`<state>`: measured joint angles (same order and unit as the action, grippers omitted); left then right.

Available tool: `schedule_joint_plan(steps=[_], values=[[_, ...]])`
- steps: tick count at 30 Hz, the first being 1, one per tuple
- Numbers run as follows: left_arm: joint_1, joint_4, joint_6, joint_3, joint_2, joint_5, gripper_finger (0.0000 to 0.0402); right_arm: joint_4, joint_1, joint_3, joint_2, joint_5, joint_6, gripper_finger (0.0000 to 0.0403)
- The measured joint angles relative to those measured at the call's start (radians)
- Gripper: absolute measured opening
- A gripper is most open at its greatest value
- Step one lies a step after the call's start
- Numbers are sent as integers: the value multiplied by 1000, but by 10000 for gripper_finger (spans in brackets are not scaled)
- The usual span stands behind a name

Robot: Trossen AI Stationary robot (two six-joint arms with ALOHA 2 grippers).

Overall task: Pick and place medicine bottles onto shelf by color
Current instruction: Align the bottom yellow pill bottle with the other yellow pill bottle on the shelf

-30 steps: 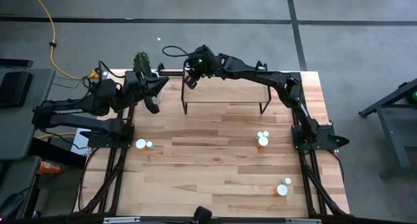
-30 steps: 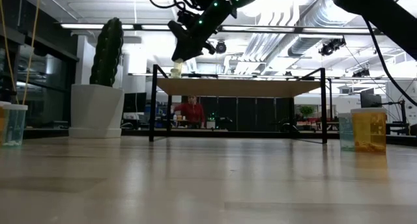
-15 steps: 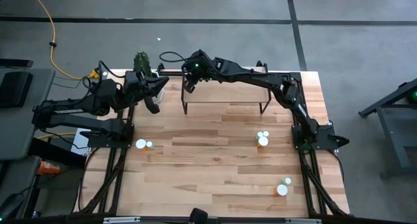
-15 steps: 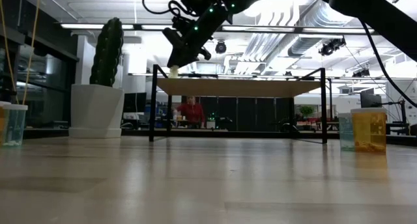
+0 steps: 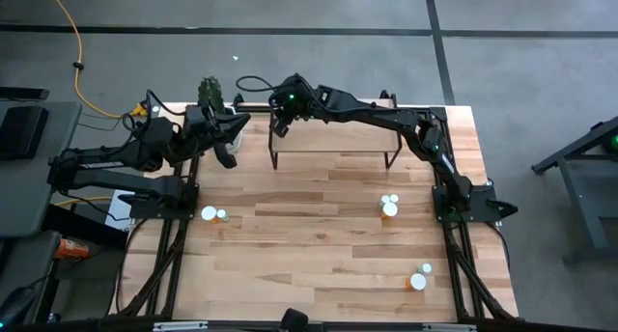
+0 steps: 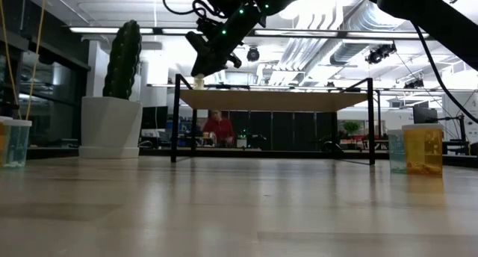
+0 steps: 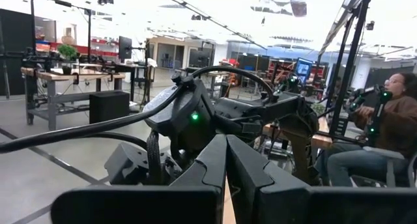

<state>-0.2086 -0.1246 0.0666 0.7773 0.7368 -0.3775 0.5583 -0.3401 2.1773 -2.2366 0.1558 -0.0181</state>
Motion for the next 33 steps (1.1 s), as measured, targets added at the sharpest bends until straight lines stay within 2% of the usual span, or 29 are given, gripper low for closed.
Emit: schedule_joint_plan(steps=[33], values=[[0, 0, 9, 0, 0, 0, 0, 14, 0, 0, 0, -2, 0, 108]])
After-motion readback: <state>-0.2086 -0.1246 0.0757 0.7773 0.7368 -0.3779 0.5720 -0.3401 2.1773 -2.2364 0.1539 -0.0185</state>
